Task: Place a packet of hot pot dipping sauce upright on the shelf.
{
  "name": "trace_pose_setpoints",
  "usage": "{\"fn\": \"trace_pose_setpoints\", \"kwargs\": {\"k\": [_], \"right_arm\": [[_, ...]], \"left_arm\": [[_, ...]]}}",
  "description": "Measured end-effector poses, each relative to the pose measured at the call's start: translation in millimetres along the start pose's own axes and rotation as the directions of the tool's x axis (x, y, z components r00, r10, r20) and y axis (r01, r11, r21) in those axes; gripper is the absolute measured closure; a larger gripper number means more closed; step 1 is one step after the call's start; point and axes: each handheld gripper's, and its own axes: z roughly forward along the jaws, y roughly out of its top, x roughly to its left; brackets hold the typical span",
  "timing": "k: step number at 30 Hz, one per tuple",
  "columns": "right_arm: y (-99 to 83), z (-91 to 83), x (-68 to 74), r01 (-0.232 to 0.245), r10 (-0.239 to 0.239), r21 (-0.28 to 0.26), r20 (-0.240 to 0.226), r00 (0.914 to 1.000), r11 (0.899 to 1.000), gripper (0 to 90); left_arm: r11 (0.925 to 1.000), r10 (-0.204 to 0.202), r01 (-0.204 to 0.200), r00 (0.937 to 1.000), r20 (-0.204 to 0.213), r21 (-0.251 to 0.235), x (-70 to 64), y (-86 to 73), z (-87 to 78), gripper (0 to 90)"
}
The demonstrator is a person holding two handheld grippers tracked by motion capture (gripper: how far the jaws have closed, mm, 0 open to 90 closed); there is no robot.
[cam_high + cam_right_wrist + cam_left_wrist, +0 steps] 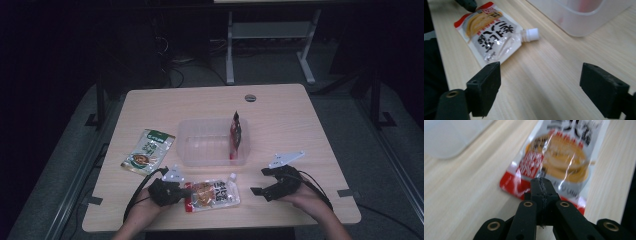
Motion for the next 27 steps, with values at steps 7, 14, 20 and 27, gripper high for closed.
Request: {"fn": "trace_pose_setpoints", "kwargs": {"k": [7,14,20,27], "right_arm": [[0.1,9.8,11.9,-0.025,0.027,0.041,-0.064,0.9976,0.999,20.6],[0.8,17.9,13.5,-0.056,0.061,0.051,-0.101,0.9930,0.997,28.8],[4.2,24.1,16.2,-0.068,0.074,0.048,-0.136,0.9879,0.997,33.9],[8.3,38.9,17.3,-0.074,0.087,0.084,-0.172,0.9812,0.994,38.2]], "left_arm": [[0.9991,0.043,-0.043,0.9989,-0.016,0.007,-0.3,10.3,4.7,89.2],[0.9995,0.026,-0.026,0.9997,-0.001,0.019,1.2,2.6,4.9,89.3],[0.9992,0.020,-0.020,0.9998,0.006,0.034,1.6,0.8,6.8,89.7],[0.9986,0.015,-0.016,0.9998,0.016,0.051,3.2,-0.3,8.6,89.7]]}}
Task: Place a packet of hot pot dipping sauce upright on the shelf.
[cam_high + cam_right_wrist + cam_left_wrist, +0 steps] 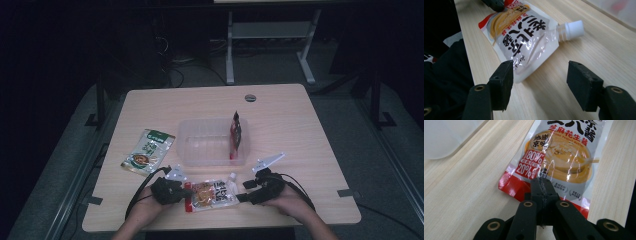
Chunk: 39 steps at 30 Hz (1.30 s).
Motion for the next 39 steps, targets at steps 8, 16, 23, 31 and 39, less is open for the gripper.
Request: {"fn": "trace_pose_setpoints", "kwargs": {"k": [8,16,23,31,39], "right_arm": [[6.5,14.7,5.5,0.026,-0.026,0.042,0.000,0.9997,0.999,39.0],[7.7,19.4,5.6,0.014,-0.013,0.030,-0.034,0.9993,0.999,42.3],[13.0,25.8,6.1,0.015,-0.014,0.034,-0.054,0.9985,0.999,47.4],[20.6,32.8,2.2,-0.021,0.027,0.052,-0.104,0.9942,0.998,57.6],[22.0,30.0,1.6,-0.021,0.021,0.007,-0.125,0.9919,1.000,81.0]], "left_arm": [[1.0000,-0.001,0.001,1.0000,0.003,0.003,0.3,0.1,1.1,89.8],[1.0000,-0.008,0.008,1.0000,0.002,0.002,0.5,-0.1,1.1,89.8],[0.9995,-0.029,0.029,0.9995,0.011,-0.011,1.3,-1.3,1.3,89.8],[0.9995,-0.031,0.031,0.9994,0.018,-0.007,2.5,-1.5,0.8,89.9],[0.9998,-0.018,0.018,0.9996,0.021,-0.003,3.7,-1.4,0.6,89.9]]}}
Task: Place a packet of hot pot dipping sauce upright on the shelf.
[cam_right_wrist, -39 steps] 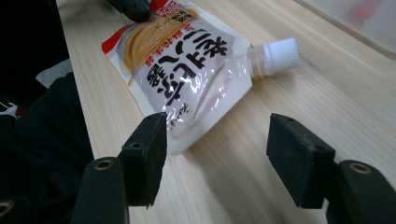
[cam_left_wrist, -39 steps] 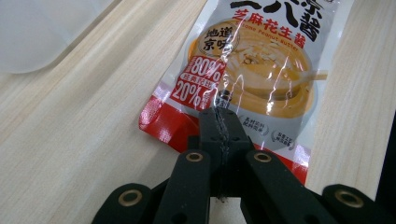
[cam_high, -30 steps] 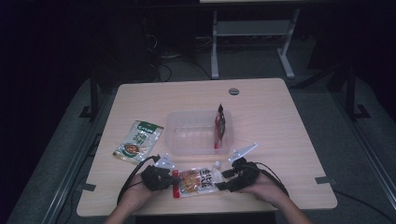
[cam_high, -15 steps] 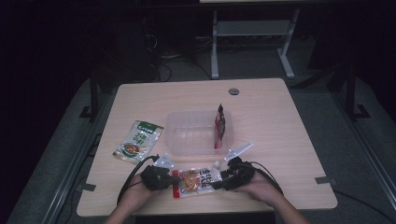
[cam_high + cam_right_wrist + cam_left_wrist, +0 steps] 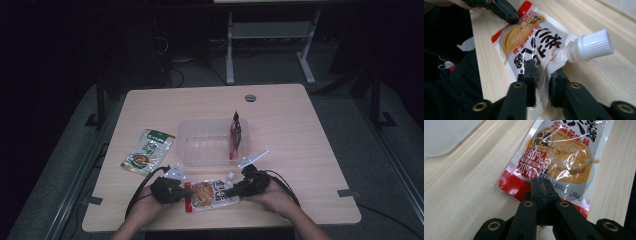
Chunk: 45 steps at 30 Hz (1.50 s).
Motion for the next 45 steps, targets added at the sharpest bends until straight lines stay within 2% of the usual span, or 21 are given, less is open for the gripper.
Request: {"fn": "trace_pose_setpoints", "kwargs": {"k": [4,5,10,16,18,19,20,21,23,24,25,27,28,29,32,33,35,37,40,42,45], "right_arm": [[0.4,-3.0,1.7,0.022,-0.022,-0.024,-0.015,0.9996,0.999,83.2],[0.8,-5.3,3.7,0.027,-0.028,-0.041,-0.035,0.9990,0.999,85.7],[3.7,-9.2,8.7,0.053,-0.058,-0.074,-0.064,0.9962,0.996,86.5],[7.5,-11.6,16.1,0.078,-0.088,-0.098,-0.100,0.9911,0.992,88.2],[9.3,-12.1,19.0,0.087,-0.099,-0.111,-0.114,0.9886,0.990,88.7],[11.3,-12.9,21.4,0.103,-0.120,-0.128,-0.128,0.9845,0.986,89.0],[11.3,-12.9,21.4,0.103,-0.120,-0.128,-0.128,0.9845,0.986,89.0],[13.8,-14.0,24.5,0.111,-0.132,-0.138,-0.152,0.9796,0.984,89.3],[16.4,-14.5,28.5,0.132,-0.157,-0.158,-0.156,0.9753,0.979,89.5],[16.4,-14.5,28.5,0.132,-0.157,-0.158,-0.156,0.9753,0.979,89.5],[19.5,-17.0,32.8,0.149,-0.176,-0.168,-0.159,0.9716,0.975,89.7],[21.8,-18.9,35.5,0.151,-0.183,-0.187,-0.171,0.9680,0.971,89.8],[21.8,-18.9,35.5,0.151,-0.183,-0.187,-0.171,0.9680,0.971,89.8],[23.4,-19.8,36.8,0.153,-0.189,-0.200,-0.176,0.9661,0.968,89.9],[28.4,-21.9,42.6,0.166,-0.211,-0.230,-0.186,0.9596,0.959,90.0],[32.1,-22.1,45.9,0.183,-0.233,-0.249,-0.187,0.9544,0.951,90.0],[35.1,-22.1,49.0,0.196,-0.249,-0.262,-0.187,0.9504,0.945,90.0],[37.8,-21.9,52.2,0.189,-0.246,-0.269,-0.196,0.9494,0.944,90.0],[41.1,-22.3,53.4,0.203,-0.262,-0.277,-0.193,0.9455,0.939,89.9],[41.6,-23.3,54.3,0.201,-0.261,-0.280,-0.192,0.9461,0.938,89.9],[41.3,-25.8,56.2,0.214,-0.271,-0.282,-0.182,0.9452,0.935,89.9]], "left_arm": [[1.0000,0.000,0.000,1.0000,-0.002,0.001,-0.1,-0.1,-0.2,89.9],[0.9999,-0.008,0.008,1.0000,-0.003,-0.007,-0.9,-0.1,0.4,89.9],[1.0000,0.002,-0.002,1.0000,-0.001,0.002,0.3,0.0,-0.3,89.9],[1.0000,0.002,-0.002,1.0000,-0.006,-0.001,-0.9,0.8,0.4,89.9],[0.9998,0.016,-0.016,0.9998,-0.011,-0.008,-2.3,1.0,1.2,89.9],[0.9997,0.024,-0.024,0.9997,-0.006,-0.003,-2.3,1.3,1.0,89.8],[0.9998,0.018,-0.018,0.9998,-0.004,-0.004,-2.7,1.8,1.2,89.8],[0.9994,0.030,-0.030,0.9995,-0.005,-0.015,-3.8,4.2,0.5,89.8],[0.9981,0.027,-0.027,0.9996,0.005,-0.055,-6.0,7.0,-2.3,89.8],[0.9981,0.027,-0.027,0.9996,0.005,-0.055,-6.0,7.0,-2.3,89.8],[0.9959,0.026,-0.025,0.9996,0.013,-0.087,-8.4,8.8,-4.4,89.8],[0.9933,0.030,-0.028,0.9993,0.021,-0.112,-10.5,10.3,-7.0,89.8],[0.9933,0.030,-0.028,0.9993,0.021,-0.112,-10.5,10.3,-7.0,89.8],[0.9927,0.044,-0.041,0.9989,0.019,-0.114,-10.6,10.9,-8.5,89.8],[0.9893,0.048,-0.043,0.9984,0.031,-0.139,-12.7,12.2,-10.3,89.8],[0.9886,0.050,-0.043,0.9980,0.039,-0.144,-13.8,12.7,-11.2,89.8],[0.9865,0.046,-0.038,0.9976,0.051,-0.159,-16.4,13.4,-10.9,89.7],[0.9851,0.055,-0.045,0.9970,0.055,-0.166,-18.5,14.0,-10.8,89.7],[0.9836,0.059,-0.048,0.9965,0.060,-0.174,-19.2,14.1,-11.9,89.5],[0.9831,0.060,-0.049,0.9964,0.061,-0.177,-18.9,13.8,-12.6,87.7],[0.9814,0.050,-0.037,0.9965,0.067,-0.188,-16.9,11.9,-16.5,84.6]]}}
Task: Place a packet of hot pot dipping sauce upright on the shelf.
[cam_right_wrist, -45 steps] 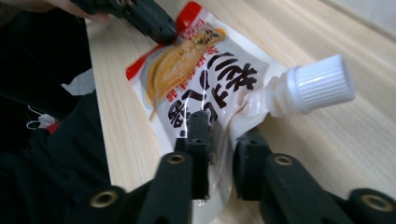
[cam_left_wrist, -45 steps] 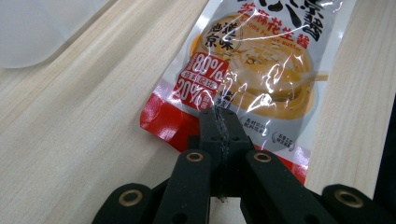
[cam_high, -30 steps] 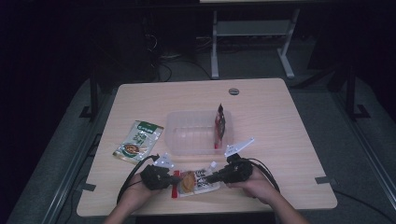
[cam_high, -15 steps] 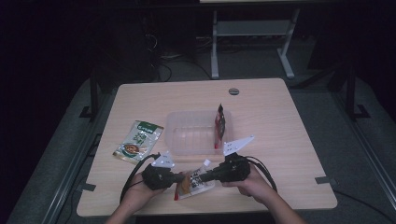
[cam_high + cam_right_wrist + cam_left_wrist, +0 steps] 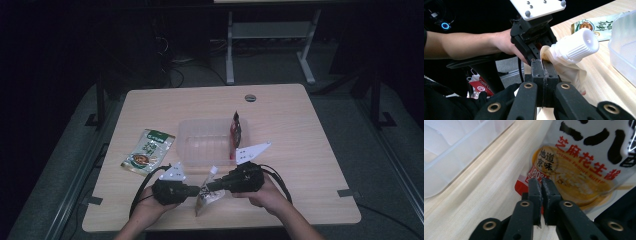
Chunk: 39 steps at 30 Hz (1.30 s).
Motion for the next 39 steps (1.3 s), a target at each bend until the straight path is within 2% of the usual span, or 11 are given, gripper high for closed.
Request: {"fn": "trace_pose_setpoints", "kwargs": {"k": [5,8,11,15,19,22,24,28,39], "right_arm": [[1.5,-5.3,2.9,0.013,-0.013,0.000,0.025,0.9996,1.000,89.9],[2.4,-9.5,4.0,0.017,-0.016,-0.008,0.040,0.9991,1.000,89.9],[3.7,-13.5,3.2,0.013,-0.012,-0.020,0.057,0.9983,1.000,89.9],[5.5,-17.1,2.7,0.013,-0.012,-0.016,0.066,0.9978,1.000,89.9],[6.9,-21.0,2.4,0.018,-0.017,-0.014,0.078,0.9968,1.000,89.8],[7.8,-24.0,2.0,0.013,-0.011,-0.025,0.082,0.9966,1.000,89.8],[8.4,-25.9,1.8,0.013,-0.010,-0.034,0.085,0.9963,0.999,89.8],[12.5,-30.6,3.3,0.018,-0.014,-0.040,0.093,0.9955,0.999,89.8],[27.9,-43.8,1.3,0.056,-0.047,-0.070,0.118,0.9918,0.996,89.9]], "left_arm": [[0.9999,-0.003,0.003,1.0000,0.009,-0.014,2.0,-1.2,-6.2,79.7],[0.9999,0.012,-0.012,0.9995,-0.028,0.000,1.6,-3.5,-9.7,72.3],[0.9998,0.016,-0.016,0.9992,-0.037,0.007,2.2,-5.3,-12.2,67.4],[1.0000,0.005,-0.004,0.9995,-0.032,0.009,5.4,-9.8,-16.6,60.5],[0.9990,0.009,-0.008,0.9998,-0.020,0.044,10.5,-14.7,-18.4,52.7],[0.9985,-0.022,0.022,0.9997,-0.001,0.050,14.2,-18.8,-17.1,47.4],[0.9982,-0.021,0.021,0.9997,0.008,0.056,15.5,-19.2,-16.1,44.6],[0.9975,-0.007,0.006,0.9999,0.008,0.071,15.3,-19.0,-15.4,42.6],[0.9981,-0.017,0.016,0.9998,0.009,0.059,16.2,-19.4,-14.5,42.6]]}}
